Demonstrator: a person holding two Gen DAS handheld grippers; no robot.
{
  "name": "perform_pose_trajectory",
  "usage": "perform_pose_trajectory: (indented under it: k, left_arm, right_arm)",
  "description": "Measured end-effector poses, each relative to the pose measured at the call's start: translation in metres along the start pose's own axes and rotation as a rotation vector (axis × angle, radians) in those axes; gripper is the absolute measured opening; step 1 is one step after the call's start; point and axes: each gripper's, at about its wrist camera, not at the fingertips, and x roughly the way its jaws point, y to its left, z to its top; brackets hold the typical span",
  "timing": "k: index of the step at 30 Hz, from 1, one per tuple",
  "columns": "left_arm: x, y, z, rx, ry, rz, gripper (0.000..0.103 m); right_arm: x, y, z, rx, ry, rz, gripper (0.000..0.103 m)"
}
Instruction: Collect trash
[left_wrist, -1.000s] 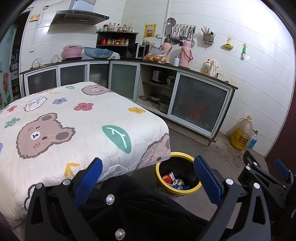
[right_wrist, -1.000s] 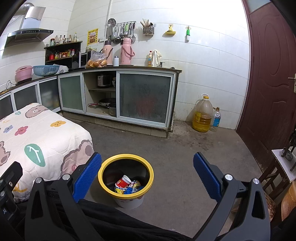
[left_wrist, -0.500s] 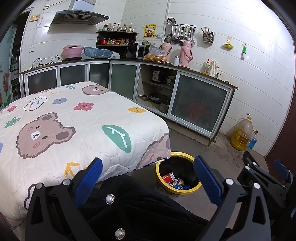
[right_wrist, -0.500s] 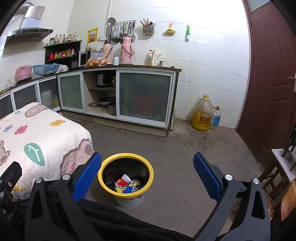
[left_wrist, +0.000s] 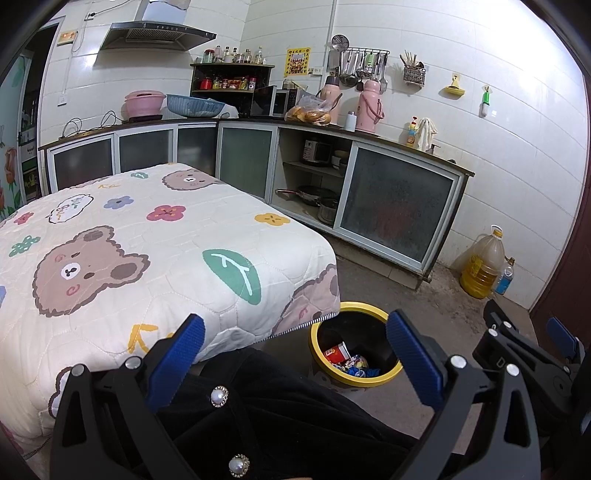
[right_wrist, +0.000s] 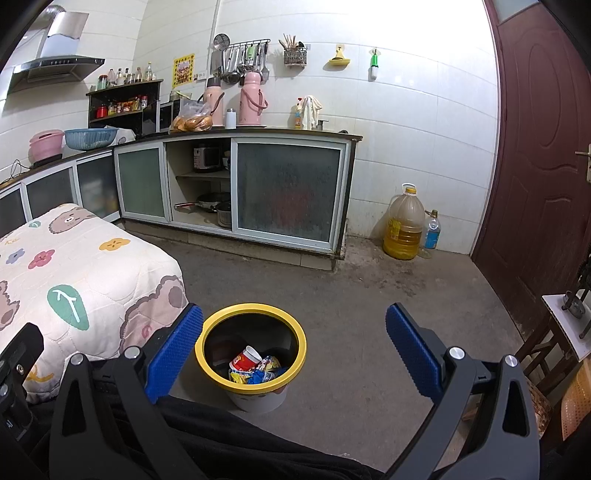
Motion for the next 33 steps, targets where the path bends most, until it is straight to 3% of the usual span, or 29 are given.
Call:
perform_pose_trajectory:
  k: [33]
  left_arm:
    - [0.0021, 0.0042, 0.0044, -0.006, 0.01, -0.003, 0.095]
  right_arm:
    - [-0.0016, -0.0013, -0.0007, 0.008, 0.015, -0.005, 0.095]
